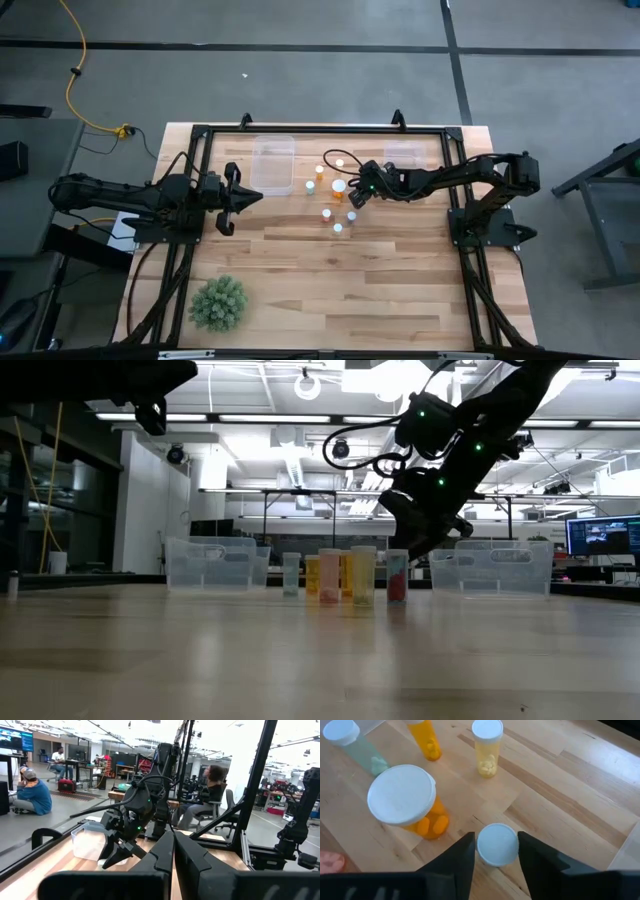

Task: Pick and place medicine bottles into bin by pill shape (circle, oval)
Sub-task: Put the top right green tablet bottle into the right transparent bin, then put the green tablet bottle into the right transparent bin

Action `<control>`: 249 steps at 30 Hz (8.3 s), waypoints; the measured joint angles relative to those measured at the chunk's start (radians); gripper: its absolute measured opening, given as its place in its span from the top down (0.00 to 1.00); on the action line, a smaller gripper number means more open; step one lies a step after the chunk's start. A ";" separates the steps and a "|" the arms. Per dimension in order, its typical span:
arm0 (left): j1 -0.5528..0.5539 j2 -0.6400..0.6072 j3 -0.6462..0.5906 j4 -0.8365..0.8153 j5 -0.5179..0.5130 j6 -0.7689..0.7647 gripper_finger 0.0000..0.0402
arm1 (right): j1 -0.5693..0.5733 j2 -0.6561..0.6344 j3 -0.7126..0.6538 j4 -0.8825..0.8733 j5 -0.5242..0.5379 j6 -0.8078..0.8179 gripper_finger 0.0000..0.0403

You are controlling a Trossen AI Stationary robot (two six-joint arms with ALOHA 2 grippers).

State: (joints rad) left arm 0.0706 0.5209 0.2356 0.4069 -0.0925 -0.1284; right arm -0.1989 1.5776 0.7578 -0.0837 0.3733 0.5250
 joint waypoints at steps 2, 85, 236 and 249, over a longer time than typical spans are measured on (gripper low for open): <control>0.000 0.000 0.000 0.000 0.000 0.000 0.99 | 0.000 0.000 0.000 0.000 0.000 -0.001 0.69; 0.000 0.000 0.000 -0.029 -0.008 -0.018 0.99 | -0.255 -0.309 -0.311 0.082 0.225 0.033 0.57; 0.313 1.185 0.671 -0.466 -0.010 0.009 0.64 | 0.278 -0.634 -0.300 0.475 -0.136 -0.499 0.57; 0.313 1.185 0.671 -0.468 0.002 0.025 0.73 | 0.278 -0.634 -0.300 0.475 -0.136 -0.503 0.57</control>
State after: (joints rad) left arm 0.3836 1.7058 0.9064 -0.0608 -0.0901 -0.1029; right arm 0.0792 0.9436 0.4576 0.3912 0.2371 0.0216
